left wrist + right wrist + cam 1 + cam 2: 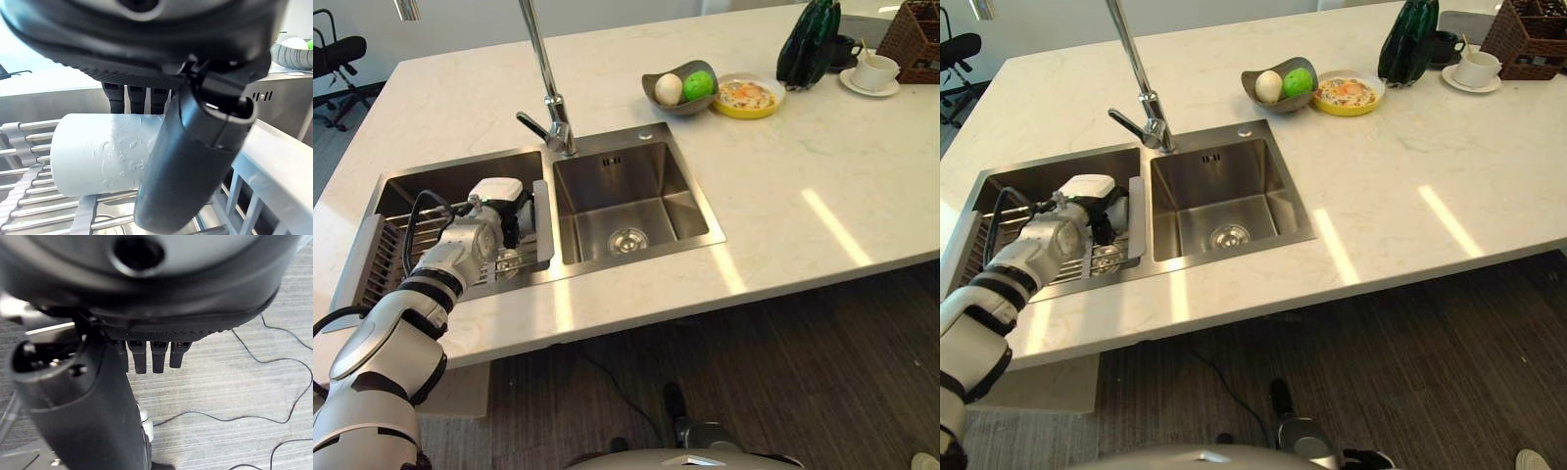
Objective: Place the dishes in the dishwasher.
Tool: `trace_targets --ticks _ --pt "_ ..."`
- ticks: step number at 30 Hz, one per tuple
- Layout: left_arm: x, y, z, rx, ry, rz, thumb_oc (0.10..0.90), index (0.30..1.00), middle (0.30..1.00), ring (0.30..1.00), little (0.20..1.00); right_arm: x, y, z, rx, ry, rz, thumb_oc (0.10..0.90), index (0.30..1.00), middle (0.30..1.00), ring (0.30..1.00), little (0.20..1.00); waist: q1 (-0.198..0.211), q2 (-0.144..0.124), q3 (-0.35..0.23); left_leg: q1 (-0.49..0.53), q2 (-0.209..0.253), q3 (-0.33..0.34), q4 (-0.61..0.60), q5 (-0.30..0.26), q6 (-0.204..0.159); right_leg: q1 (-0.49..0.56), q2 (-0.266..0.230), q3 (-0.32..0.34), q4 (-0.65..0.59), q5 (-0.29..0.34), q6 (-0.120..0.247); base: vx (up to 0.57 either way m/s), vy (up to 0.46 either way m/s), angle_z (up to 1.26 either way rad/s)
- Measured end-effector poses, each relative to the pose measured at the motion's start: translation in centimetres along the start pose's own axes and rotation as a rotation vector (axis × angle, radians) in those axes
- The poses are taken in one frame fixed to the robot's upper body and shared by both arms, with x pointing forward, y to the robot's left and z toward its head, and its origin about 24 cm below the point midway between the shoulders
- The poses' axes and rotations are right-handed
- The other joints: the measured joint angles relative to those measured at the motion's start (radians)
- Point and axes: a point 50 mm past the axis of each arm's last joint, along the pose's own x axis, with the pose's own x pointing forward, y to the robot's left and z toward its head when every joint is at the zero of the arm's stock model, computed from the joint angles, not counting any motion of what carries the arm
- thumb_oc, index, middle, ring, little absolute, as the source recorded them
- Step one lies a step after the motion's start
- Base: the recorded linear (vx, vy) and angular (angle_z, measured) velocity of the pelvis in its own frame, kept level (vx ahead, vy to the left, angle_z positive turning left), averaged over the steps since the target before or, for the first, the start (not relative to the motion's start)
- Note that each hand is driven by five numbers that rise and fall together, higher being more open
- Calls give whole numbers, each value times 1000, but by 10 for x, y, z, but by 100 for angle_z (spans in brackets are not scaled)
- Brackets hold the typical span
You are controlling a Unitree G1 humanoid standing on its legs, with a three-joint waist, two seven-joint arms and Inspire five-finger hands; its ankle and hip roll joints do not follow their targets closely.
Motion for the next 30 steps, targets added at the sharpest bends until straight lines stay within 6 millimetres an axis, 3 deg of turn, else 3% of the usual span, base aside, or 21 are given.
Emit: trace_targets --ticks 7,9,18,22,24,26,29,30 --pt "-6 2 13 117 -89 41 400 300 300 300 300 0 0 1 0 -15 6 800 900 900 900 900 5 5 3 0 3 -16 0 0 -1 7 -2 -24 0 -4 -7 -8 -15 11" --pt "-11 -7 19 162 -148 108 400 300 300 300 300 -1 -1 1 0 -30 -8 800 900 900 900 900 15 3 5 2 4 -32 0 1 -1 15 -5 -37 0 -9 -14 11 -12 17" --pt "-35 -12 15 183 -230 245 400 300 300 300 300 -2 -12 -1 41 -49 -76 800 900 900 900 900 33 2 6 17 9 -52 0 0 -7 40 -6 -60 -1 -21 -29 2 -23 7" --pt "-44 -16 12 155 -256 252 400 300 300 300 300 -2 -11 -1 41 -49 -74 800 900 900 900 900 46 3 7 19 13 -66 0 -1 -10 52 -7 -75 0 -24 -32 3 -24 12" --pt "-59 -20 9 70 -271 290 400 300 300 300 300 -2 -6 -5 47 -41 -68 800 900 900 900 900 53 3 7 12 17 -88 0 -4 -14 52 -6 -95 0 -27 -36 -1 -31 24" --pt "-66 -22 4 40 -266 313 400 300 300 300 300 -2 -3 -7 49 -31 -62 800 900 900 900 900 81 3 8 10 23 -104 0 1 -19 57 -5 -109 0 -28 -37 1 -45 23" --pt "-86 -11 -7 -175 -249 406 400 300 300 300 300 -2 0 -7 50 -35 -57 800 900 900 900 900 84 -3 11 13 30 -131 1 2 -25 69 -3 -139 -1 -37 -45 22 -27 30" --pt "-86 -11 -7 -175 -249 406 400 300 300 300 300 -2 0 -7 50 -35 -57 800 900 900 900 900 84 -3 11 13 30 -131 1 2 -25 69 -3 -139 -1 -37 -45 10 -11 18"
